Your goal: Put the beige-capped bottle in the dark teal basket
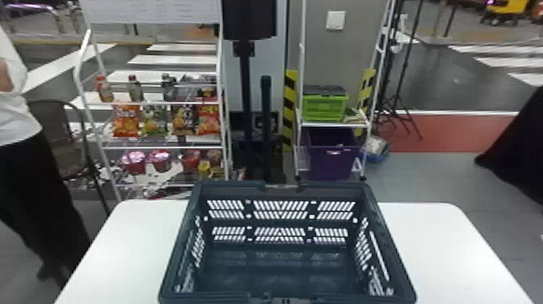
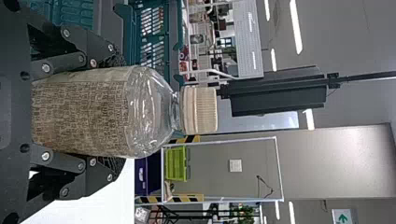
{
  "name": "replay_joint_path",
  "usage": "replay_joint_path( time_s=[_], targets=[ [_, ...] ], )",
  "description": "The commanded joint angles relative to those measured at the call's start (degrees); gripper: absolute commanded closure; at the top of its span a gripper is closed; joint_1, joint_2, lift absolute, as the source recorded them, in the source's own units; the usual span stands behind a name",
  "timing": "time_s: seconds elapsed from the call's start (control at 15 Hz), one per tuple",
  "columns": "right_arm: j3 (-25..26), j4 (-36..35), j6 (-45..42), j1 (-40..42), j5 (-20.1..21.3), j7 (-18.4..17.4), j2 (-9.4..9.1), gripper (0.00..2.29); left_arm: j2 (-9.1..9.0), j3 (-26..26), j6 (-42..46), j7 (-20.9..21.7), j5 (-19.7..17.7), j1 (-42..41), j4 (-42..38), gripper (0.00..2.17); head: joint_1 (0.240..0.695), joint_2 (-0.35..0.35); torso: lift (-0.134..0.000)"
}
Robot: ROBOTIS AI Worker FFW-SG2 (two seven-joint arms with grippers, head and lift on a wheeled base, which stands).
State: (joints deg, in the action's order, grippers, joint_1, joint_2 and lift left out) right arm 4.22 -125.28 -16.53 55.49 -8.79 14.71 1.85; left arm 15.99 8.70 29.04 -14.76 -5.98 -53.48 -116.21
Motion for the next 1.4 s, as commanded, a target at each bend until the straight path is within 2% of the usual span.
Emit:
replay_joint_path(
  time_s=[0.0,0.47,0.73,1.0,1.33],
  targets=[
    [0.0,-0.05,0.15,0.05,0.0,-0.04,0.0,2.28,0.0,0.0,0.0,0.0,0.0,0.04,0.01,0.17,0.499,0.0,0.0],
    [-0.09,-0.49,-0.03,0.23,0.09,-0.04,0.0,2.28,0.0,0.0,0.0,0.09,-0.26,0.31,0.19,0.17,0.499,0.0,0.0],
    [-0.18,-5.06,1.38,0.23,0.09,-0.04,0.0,2.28,0.09,0.0,0.0,0.09,-0.35,0.66,0.19,0.17,0.499,0.0,0.0],
    [-0.53,-12.44,15.09,-4.78,0.44,-0.12,0.0,2.28,0.27,0.0,0.0,0.09,-0.53,0.92,0.28,0.17,0.499,0.0,0.0],
    [-2.81,-16.4,36.01,-16.65,1.67,-1.35,0.0,2.28,0.53,-0.26,0.0,0.17,-1.23,1.01,0.81,0.17,0.499,0.0,0.0]
  ],
)
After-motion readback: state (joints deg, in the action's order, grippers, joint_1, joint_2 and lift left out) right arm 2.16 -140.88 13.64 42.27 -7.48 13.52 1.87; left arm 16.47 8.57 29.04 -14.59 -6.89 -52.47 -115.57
